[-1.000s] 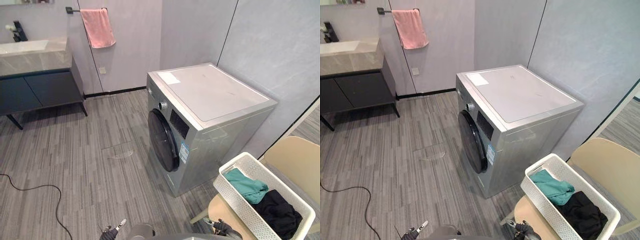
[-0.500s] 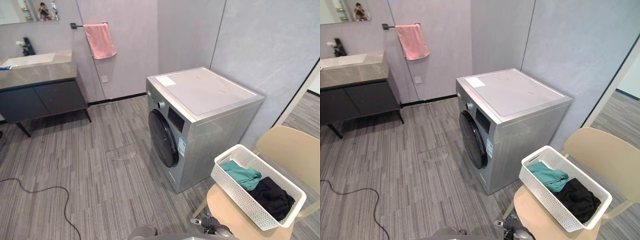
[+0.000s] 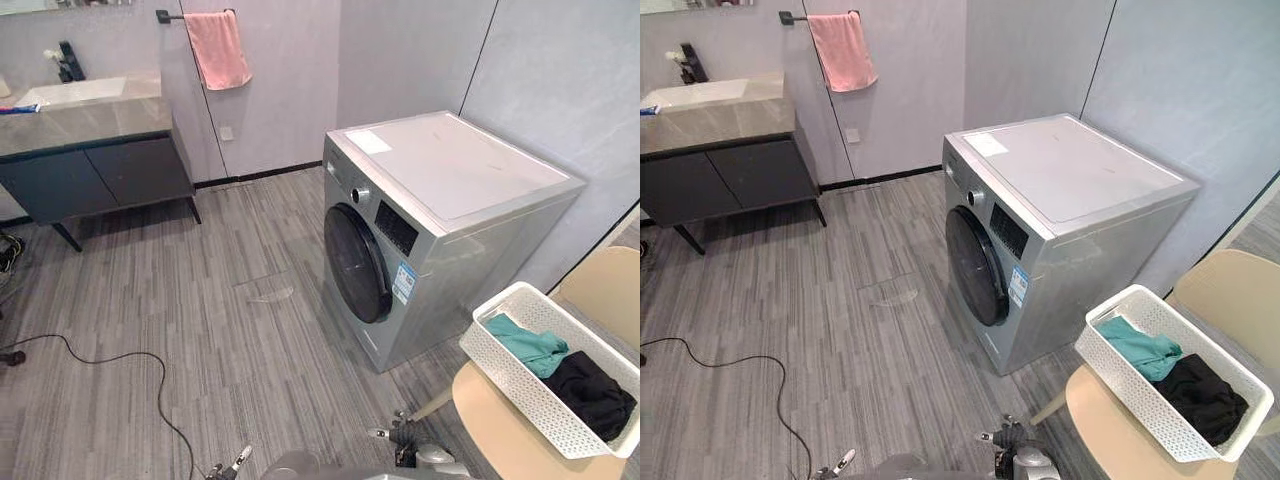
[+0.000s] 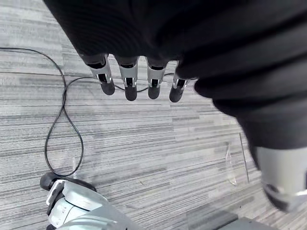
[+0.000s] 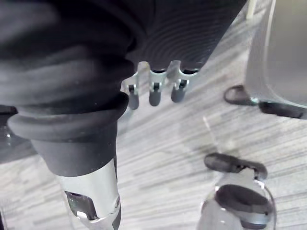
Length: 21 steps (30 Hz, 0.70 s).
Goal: Pick up the laundry basket with both hands and put the clothes into the washing machine.
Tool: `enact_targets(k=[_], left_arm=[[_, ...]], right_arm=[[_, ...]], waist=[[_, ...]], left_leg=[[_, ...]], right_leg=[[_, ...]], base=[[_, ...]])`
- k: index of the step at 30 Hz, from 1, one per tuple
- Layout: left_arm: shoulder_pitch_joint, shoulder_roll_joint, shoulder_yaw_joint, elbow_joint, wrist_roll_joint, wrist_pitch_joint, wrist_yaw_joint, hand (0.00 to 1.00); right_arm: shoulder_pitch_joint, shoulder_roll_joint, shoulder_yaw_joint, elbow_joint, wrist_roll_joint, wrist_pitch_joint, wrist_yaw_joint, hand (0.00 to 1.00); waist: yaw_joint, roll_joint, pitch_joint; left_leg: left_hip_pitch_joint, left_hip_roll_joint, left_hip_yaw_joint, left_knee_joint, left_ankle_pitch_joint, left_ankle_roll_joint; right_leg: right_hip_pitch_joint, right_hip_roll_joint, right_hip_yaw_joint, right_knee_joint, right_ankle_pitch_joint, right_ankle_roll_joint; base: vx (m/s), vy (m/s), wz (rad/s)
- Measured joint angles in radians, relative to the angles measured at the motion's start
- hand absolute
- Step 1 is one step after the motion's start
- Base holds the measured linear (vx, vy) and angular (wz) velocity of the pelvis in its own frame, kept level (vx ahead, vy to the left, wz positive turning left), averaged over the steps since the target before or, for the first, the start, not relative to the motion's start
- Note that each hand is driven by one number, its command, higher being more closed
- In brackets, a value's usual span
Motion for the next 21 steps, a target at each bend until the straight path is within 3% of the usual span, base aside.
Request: enact_targets(k=[1, 4, 10, 15, 19, 21], left_arm=[[0.002, 0.010, -0.002, 0.036, -0.006, 0.000, 0.008, 0.00], [0.004, 0.040, -0.014, 0.085, -0.005, 0.000, 0.009, 0.00], [-0.017, 0.063, -0.014, 0.101, 0.001, -0.014, 0.011, 0.00], [0.015, 0.065, -0.005, 0.101, 0.024, -0.013, 0.010, 0.00], [0.022, 0.064, 0.048, 0.100, 0.046, -0.003, 0.008, 0.00], [0.022, 0.064, 0.086, 0.100, 0.053, 0.003, 0.008, 0.00]], right_arm=[[-0.011, -0.001, 0.001, -0.005, 0.024, -0.001, 0.000, 0.00], [-0.008, -0.023, 0.017, -0.139, 0.060, -0.004, -0.010, 0.00], [-0.056, -0.114, 0.055, -0.351, 0.070, -0.040, -0.029, 0.00], [-0.200, -0.157, 0.105, -0.396, 0.061, -0.045, -0.038, 0.00], [-0.284, -0.165, 0.154, -0.395, 0.064, -0.048, -0.047, 0.00], [-0.317, -0.163, 0.205, -0.394, 0.065, -0.048, -0.046, 0.00]], waist=[[-0.013, -0.006, 0.004], [-0.046, -0.027, -0.002], [-0.043, -0.048, -0.002], [-0.035, -0.052, -0.003], [0.015, -0.060, -0.001], [0.023, -0.062, 0.000]], left_leg=[[0.040, -0.009, 0.013, -0.025, 0.023, 0.034], [0.110, -0.029, 0.008, -0.120, 0.060, 0.043], [0.109, -0.036, 0.005, -0.189, 0.098, 0.039], [0.056, -0.027, 0.015, -0.198, 0.099, 0.036], [0.046, -0.023, 0.022, -0.205, 0.103, 0.041], [0.045, -0.023, 0.016, -0.212, 0.103, 0.042]], right_leg=[[0.028, -0.005, 0.009, -0.016, 0.048, 0.016], [0.063, -0.026, 0.003, -0.042, 0.053, 0.023], [0.041, -0.036, 0.001, -0.070, 0.066, 0.045], [-0.005, -0.034, 0.006, -0.098, 0.078, 0.047], [-0.008, -0.029, 0.005, -0.125, 0.086, 0.053], [-0.006, -0.029, -0.001, -0.134, 0.088, 0.051]], base=[[0.13, 0.046, -0.26], [0.13, -0.021, -0.02], [0.02, -0.046, -0.01], [0.01, -0.031, -0.05], [0.09, -0.040, -0.01], [0.13, -0.045, 0.03]])
